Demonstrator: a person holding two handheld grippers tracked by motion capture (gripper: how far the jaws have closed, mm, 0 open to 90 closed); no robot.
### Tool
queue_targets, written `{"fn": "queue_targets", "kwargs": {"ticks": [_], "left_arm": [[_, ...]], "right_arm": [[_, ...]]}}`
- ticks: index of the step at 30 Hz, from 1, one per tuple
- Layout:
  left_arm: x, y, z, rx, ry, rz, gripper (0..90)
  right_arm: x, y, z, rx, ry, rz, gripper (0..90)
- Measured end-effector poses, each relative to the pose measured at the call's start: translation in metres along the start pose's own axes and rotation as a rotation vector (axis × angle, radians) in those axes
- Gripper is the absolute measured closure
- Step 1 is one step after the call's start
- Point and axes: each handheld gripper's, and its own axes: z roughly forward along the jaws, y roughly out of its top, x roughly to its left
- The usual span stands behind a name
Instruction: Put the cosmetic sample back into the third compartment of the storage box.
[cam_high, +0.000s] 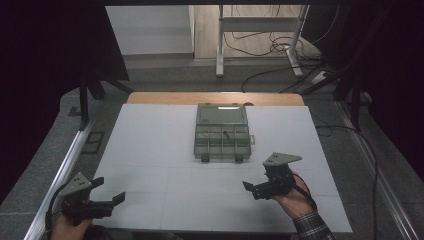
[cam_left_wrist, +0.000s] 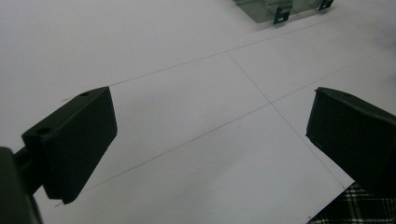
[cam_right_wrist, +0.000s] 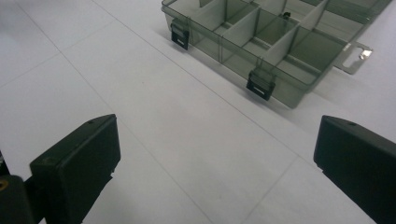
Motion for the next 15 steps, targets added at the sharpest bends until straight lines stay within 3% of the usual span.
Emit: {"fn": "queue_targets", "kwargs": {"ticks": [15], "left_arm": [[0.000, 0.000, 0.000, -0.001, -0.001, -0.002, 2.0]], "right_arm": [[-0.004, -0.023, -0.025, -0.034, -0.056, 0.042, 0.4]]}}
